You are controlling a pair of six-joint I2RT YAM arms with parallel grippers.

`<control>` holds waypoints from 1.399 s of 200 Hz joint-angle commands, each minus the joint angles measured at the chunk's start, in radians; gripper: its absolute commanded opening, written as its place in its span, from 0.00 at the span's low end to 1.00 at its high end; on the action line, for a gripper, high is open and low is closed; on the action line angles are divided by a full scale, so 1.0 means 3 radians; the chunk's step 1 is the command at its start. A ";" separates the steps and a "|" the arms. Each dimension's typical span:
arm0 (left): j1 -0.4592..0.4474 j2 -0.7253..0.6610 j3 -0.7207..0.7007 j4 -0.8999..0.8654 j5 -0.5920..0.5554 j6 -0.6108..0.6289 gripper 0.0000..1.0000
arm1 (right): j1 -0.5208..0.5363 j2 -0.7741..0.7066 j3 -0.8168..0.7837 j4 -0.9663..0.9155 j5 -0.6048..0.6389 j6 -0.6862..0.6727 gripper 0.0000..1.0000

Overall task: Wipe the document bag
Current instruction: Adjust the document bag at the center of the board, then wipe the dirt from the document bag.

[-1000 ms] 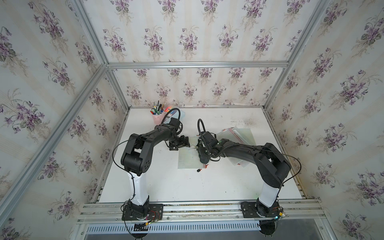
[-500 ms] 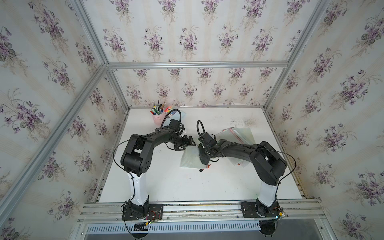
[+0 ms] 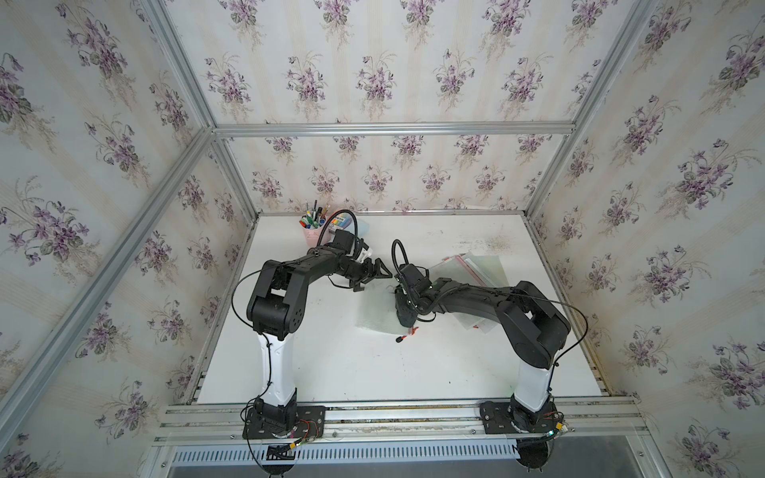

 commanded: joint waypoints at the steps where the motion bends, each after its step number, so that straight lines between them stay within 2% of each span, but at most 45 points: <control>1: 0.0036 0.0060 0.0106 -0.0003 0.0055 0.0060 0.93 | 0.0003 0.0043 0.0012 0.0029 -0.0022 0.0012 0.27; 33: 0.0078 0.0108 0.0273 -0.0291 -0.0071 0.0247 0.89 | 0.0003 0.0050 0.0018 0.0017 -0.0005 0.0005 0.28; 88: 0.0074 -0.0127 -0.0192 -0.0113 -0.0150 0.0221 0.49 | -0.0042 0.0048 0.0056 0.0001 0.0005 -0.0037 0.28; 116: 0.0077 -0.0252 -0.0356 -0.0129 -0.0207 0.0221 0.39 | -0.0089 0.0039 0.0079 -0.0030 0.0010 -0.0088 0.27; 129: 0.0074 -0.0299 -0.0427 -0.0159 -0.0228 0.0234 0.38 | -0.0119 0.0044 0.0088 -0.0046 0.0007 -0.0107 0.27; 161: 0.0059 -0.0386 -0.0680 -0.0099 -0.0239 0.0225 0.24 | -0.0146 0.0044 0.0104 -0.0035 -0.0025 -0.0115 0.28; 207: -0.0020 -0.0323 -0.0647 -0.0146 -0.0319 0.0184 0.07 | -0.0150 0.0035 0.0239 -0.0181 0.0004 -0.0211 0.27; 226: -0.0043 -0.0354 -0.0667 -0.0197 -0.0414 0.0108 0.03 | -0.0177 -0.0269 0.0234 -0.0165 0.0187 -0.0360 0.27; 246: -0.0077 -0.0364 -0.0722 -0.0257 -0.0451 -0.0004 0.01 | -0.0221 -0.0512 0.0308 -0.0141 0.0162 -0.0507 0.27; 262: -0.0124 -0.0359 -0.0780 -0.0231 -0.0479 -0.0062 0.01 | -0.0216 -0.0401 0.0508 -0.0238 -0.0142 -0.0575 0.27; 280: -0.0166 -0.0300 -0.0781 -0.0221 -0.0521 -0.0108 0.00 | -0.0113 -0.0130 0.0596 -0.0185 -0.0341 -0.0441 0.27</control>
